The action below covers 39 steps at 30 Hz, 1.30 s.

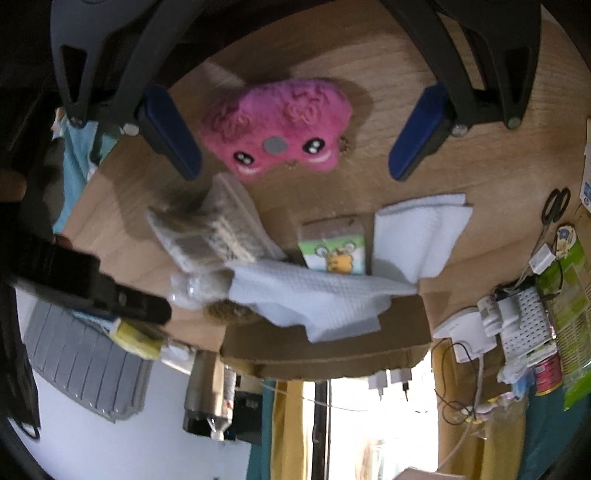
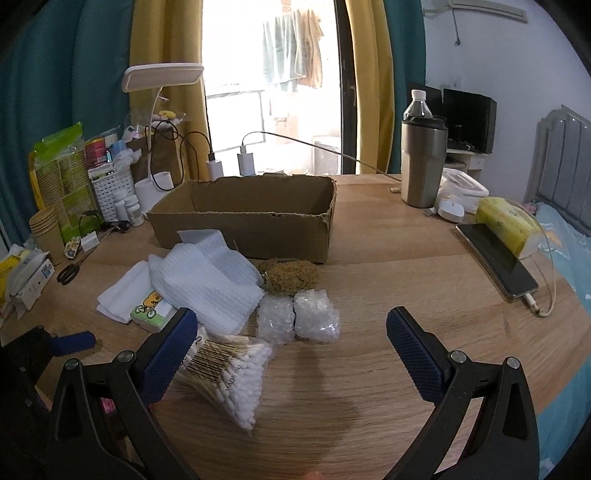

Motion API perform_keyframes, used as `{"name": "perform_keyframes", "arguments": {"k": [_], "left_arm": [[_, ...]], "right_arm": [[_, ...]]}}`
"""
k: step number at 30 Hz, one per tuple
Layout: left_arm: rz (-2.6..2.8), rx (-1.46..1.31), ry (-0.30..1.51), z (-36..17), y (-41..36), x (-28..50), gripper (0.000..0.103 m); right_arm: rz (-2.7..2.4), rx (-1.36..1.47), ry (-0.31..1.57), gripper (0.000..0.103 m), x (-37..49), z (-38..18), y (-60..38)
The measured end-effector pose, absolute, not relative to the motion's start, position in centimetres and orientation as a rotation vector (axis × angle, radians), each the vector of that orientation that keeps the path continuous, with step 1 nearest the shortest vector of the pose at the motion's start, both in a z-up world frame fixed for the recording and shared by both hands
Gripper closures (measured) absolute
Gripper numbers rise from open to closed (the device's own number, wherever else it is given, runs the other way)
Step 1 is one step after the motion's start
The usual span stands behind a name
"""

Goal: Organize soft objects
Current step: 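Grasp the pink plush keychain with the left gripper while the right gripper grasps the cotton swab bag, then carry the pink plush with the left gripper while the right gripper carries the swab bag toward the box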

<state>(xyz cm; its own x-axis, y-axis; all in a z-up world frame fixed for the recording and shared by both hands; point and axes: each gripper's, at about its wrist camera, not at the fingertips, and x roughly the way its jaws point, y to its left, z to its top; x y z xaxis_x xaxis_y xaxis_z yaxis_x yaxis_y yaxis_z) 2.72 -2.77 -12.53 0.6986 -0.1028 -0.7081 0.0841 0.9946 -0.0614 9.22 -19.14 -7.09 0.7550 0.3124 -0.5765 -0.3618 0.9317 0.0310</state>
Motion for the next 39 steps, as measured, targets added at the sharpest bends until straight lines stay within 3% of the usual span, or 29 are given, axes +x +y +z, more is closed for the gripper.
{"name": "perform_keyframes", "arguments": {"k": [2,4,14,29,32,39], "left_arm": [[-0.113,-0.020,0.804,-12.9,-2.7,2.8,0.022],[-0.118,-0.028,0.826,-13.3,-2.5,2.9,0.033],[-0.102,-0.085,0.816,-13.2,-0.4,2.8,0.040],[-0.053,-0.146,0.800,-13.1,2.4,2.8,0.044],[-0.046,-0.146,0.790,-12.8,2.6,2.7,0.044],[-0.044,-0.148,0.774,-12.2,2.7,2.9,0.044]], "right_arm": [[0.374,-0.085,0.618,0.000,9.3,-7.2,-19.0],[0.380,-0.085,0.625,0.000,9.3,-7.3,-18.8],[0.436,-0.092,0.699,0.000,9.9,-9.1,-16.9],[0.506,-0.093,0.815,0.001,10.9,-12.0,-14.0],[0.515,-0.105,0.833,0.013,11.0,-12.4,-13.7],[0.549,-0.109,0.834,0.026,10.8,-12.3,-13.6]]}}
